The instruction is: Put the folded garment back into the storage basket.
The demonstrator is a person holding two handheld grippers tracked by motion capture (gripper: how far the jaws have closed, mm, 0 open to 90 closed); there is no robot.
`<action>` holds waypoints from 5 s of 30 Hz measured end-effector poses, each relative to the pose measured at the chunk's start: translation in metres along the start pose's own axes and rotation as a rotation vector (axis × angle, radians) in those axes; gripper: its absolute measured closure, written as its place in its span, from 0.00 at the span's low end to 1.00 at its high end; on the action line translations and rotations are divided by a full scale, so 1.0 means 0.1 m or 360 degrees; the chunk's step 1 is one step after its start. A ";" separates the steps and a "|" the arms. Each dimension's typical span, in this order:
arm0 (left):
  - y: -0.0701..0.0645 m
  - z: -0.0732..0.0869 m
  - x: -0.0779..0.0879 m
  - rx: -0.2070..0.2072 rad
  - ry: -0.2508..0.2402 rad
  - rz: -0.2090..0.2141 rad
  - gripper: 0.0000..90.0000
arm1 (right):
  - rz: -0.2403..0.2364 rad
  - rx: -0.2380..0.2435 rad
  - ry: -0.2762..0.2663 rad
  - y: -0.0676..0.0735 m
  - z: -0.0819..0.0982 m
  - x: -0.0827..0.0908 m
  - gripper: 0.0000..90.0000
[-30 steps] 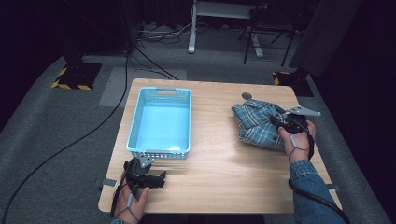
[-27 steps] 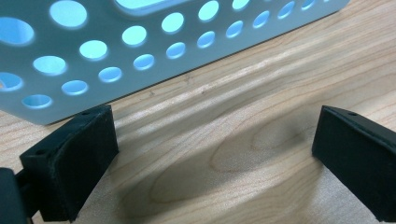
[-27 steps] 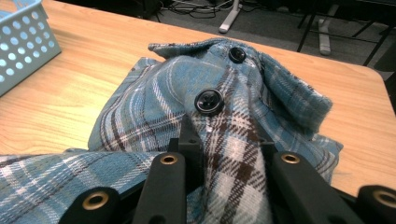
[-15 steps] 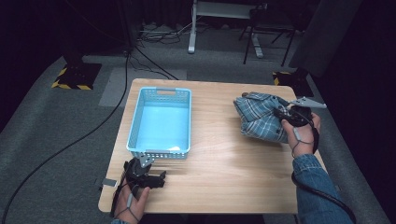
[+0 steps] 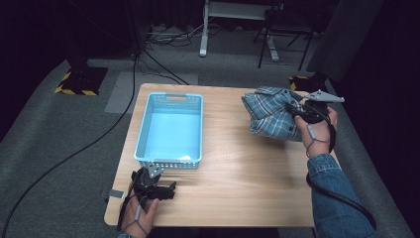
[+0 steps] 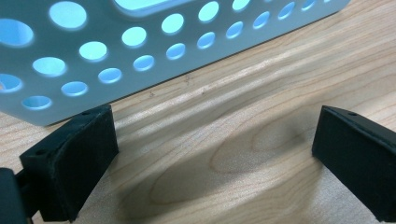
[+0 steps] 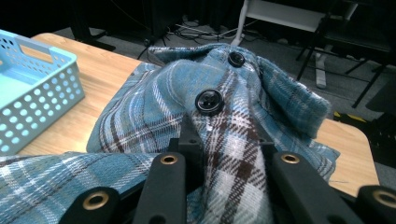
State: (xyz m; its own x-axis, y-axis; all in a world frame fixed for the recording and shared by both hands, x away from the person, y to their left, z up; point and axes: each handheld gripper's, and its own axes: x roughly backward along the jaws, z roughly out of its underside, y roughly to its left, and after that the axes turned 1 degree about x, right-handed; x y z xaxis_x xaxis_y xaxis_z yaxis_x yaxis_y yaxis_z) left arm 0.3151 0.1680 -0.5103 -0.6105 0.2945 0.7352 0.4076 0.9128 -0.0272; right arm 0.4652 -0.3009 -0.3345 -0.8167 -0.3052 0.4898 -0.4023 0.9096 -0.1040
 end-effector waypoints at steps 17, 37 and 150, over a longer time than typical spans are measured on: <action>0.00 0.00 0.00 0.0001 0.0000 0.0000 0.00 | -0.0076 0.0075 -0.0061 0.28 -0.38 -0.05 0.82; 0.00 -0.01 -0.01 0.0002 -0.0003 -0.0006 0.00 | -0.0153 0.0115 -0.0122 0.64 -0.74 -0.11 0.82; 0.00 -0.01 -0.01 0.0004 0.0003 -0.0005 0.00 | -0.0607 0.0327 -0.0099 2.91 -0.96 -1.16 0.82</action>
State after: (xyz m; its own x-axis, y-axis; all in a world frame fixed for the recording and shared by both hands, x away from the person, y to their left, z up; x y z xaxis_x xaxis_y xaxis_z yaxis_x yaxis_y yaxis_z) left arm 0.3163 0.1676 -0.5100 -0.6105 0.2908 0.7367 0.4036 0.9146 -0.0265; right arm 0.4820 0.0265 -0.3385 -0.6144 -0.6308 0.4739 -0.7489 0.6552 -0.0988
